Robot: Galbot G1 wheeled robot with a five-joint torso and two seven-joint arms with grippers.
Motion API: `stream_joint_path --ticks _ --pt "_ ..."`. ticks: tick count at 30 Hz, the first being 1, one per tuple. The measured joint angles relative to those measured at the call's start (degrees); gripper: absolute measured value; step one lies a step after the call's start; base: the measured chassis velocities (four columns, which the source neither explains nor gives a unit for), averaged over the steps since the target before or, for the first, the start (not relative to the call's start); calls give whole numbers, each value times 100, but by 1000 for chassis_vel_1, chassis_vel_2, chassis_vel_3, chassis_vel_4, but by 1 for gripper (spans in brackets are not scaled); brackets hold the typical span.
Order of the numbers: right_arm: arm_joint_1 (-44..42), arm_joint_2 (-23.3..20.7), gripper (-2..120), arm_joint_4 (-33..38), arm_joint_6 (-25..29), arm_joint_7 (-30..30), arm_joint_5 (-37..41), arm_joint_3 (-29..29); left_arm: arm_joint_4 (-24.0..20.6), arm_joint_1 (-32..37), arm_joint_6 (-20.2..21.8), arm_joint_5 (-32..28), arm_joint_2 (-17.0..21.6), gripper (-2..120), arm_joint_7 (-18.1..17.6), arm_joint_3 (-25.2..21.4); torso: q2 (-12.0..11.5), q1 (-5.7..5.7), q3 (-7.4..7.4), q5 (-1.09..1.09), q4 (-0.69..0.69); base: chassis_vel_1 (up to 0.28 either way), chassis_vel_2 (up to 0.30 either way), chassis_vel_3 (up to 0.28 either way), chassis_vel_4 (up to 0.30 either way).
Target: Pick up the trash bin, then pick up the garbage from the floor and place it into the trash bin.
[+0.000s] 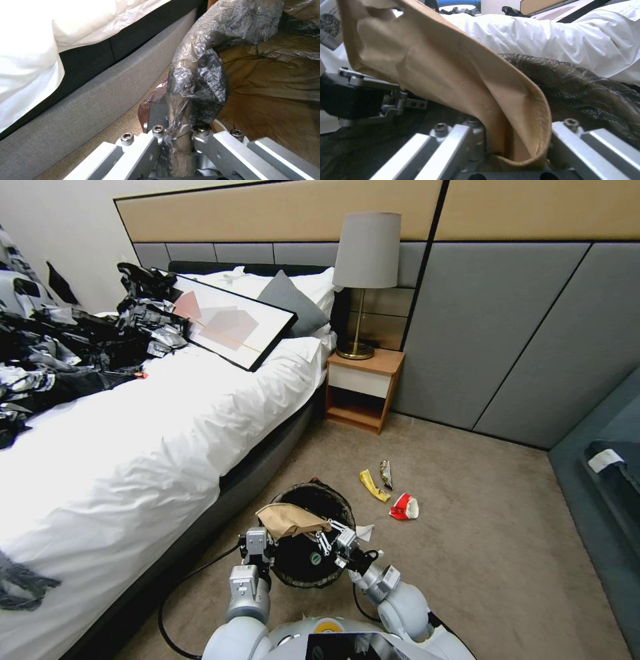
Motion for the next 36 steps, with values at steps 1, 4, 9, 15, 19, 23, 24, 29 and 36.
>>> stream_joint_path --ticks 1,4,9,15,19,23,24,29,36 --pt "-13 0 24 -3 13 -1 -12 10 -4 -1 0 0 -2 0 0 0 0 0 0 0 0 0 0 0 0" --pt "-32 -1 34 -10 36 -2 -26 30 -7 0 0 0 -5 0 -1 0 0 0 0 0 0 0 0 0 0" --pt "-74 -25 49 -12 75 -18 -40 75 -12 3 0 -2 -6 0 -2 -2 0 0 0 0 0 0 0 0 0" --pt "-132 -69 75 29 92 -35 -40 158 -18 2 0 -7 -7 0 -3 0 0 0 0 0 0 0 0 0 0" --pt "-149 -84 88 40 99 -43 -37 189 -18 1 0 -8 -7 0 -3 5 0 0 0 0 0 0 0 0 0" --pt "-153 -95 99 52 103 -47 -33 204 -23 1 0 -8 -7 0 -4 7 0 0 0 0 0 0 0 0 0" --pt "-156 -98 100 55 106 -49 -33 209 -24 2 0 -8 -8 0 -4 7 0 0 0 0 0 0 0 0 0" --pt "-174 -117 100 59 122 -55 -31 236 -25 4 2 -8 -8 0 -5 7 0 0 0 0 0 0 0 0 0" --pt "-190 -131 100 106 127 -58 -25 281 -30 6 5 -8 -9 0 -6 9 0 0 0 0 0 0 0 0 0"
